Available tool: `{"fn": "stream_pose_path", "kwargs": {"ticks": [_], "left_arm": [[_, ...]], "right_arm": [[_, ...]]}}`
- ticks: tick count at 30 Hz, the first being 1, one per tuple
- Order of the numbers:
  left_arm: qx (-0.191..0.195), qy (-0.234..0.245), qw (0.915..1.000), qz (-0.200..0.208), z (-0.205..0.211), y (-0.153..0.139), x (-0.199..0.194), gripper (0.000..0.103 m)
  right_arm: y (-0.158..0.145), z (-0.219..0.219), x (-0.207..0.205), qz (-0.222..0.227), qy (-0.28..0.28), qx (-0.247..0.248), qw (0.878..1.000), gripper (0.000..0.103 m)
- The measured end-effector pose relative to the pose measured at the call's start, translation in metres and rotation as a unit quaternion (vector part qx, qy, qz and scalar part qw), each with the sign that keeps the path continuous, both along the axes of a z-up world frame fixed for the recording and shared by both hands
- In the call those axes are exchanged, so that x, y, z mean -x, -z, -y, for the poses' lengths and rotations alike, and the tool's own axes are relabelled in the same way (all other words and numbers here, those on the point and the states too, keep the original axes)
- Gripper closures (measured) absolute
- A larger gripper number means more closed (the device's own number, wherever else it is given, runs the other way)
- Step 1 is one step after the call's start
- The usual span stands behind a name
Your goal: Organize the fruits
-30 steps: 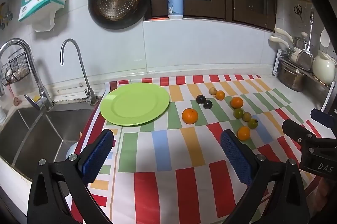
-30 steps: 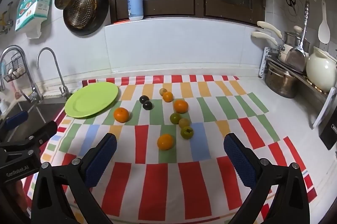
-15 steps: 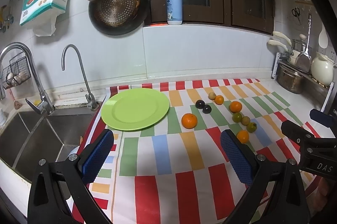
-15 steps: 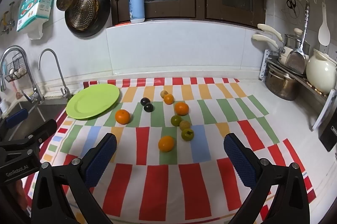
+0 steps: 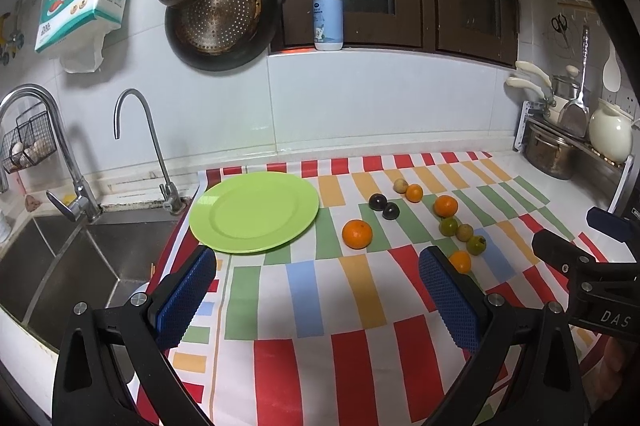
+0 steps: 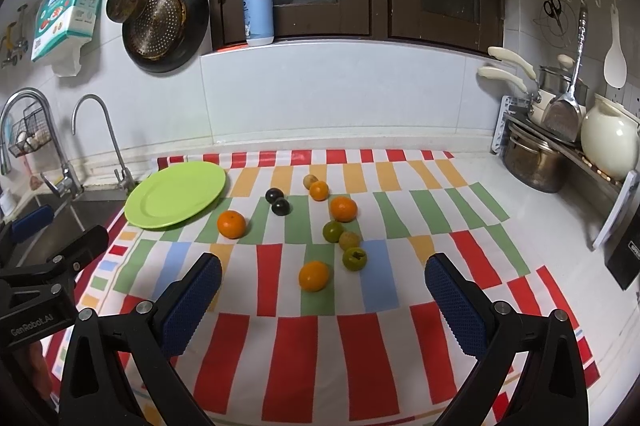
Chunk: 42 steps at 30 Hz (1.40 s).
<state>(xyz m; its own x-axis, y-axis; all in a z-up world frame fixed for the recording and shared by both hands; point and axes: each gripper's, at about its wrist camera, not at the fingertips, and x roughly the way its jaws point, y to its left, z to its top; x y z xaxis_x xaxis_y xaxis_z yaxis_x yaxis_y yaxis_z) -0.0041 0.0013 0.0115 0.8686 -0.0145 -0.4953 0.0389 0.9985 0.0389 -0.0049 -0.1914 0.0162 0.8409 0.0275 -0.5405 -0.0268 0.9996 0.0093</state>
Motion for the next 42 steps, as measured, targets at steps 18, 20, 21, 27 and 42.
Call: {"fn": "stream_pose_path", "kwargs": {"ticks": [18, 20, 21, 27, 42], "left_arm": [[0.0, 0.001, 1.0, 0.002, -0.0015, -0.0013, -0.0047, 0.0], [-0.001, 0.0, 1.0, 0.003, -0.0011, -0.001, -0.0041, 0.0], [-0.001, 0.0, 1.0, 0.003, -0.0012, -0.0013, -0.005, 0.0], [0.0, 0.001, 1.0, 0.003, -0.0016, -0.001, -0.005, 0.0], [-0.001, 0.002, 1.0, 0.003, 0.0001, 0.0011, -0.0068, 0.0]], "right_arm": [[-0.0009, -0.0003, -0.003, 0.001, -0.001, 0.0, 1.0, 0.001], [-0.0004, -0.0007, -0.0025, 0.001, -0.001, 0.001, 1.0, 0.001], [-0.0003, -0.0007, -0.0024, 0.001, -0.001, 0.001, 1.0, 0.001], [-0.0005, -0.0007, -0.0031, 0.001, -0.001, 0.001, 1.0, 0.001], [0.0006, -0.0003, -0.0049, 0.0, 0.0, 0.0, 1.0, 0.001]]}}
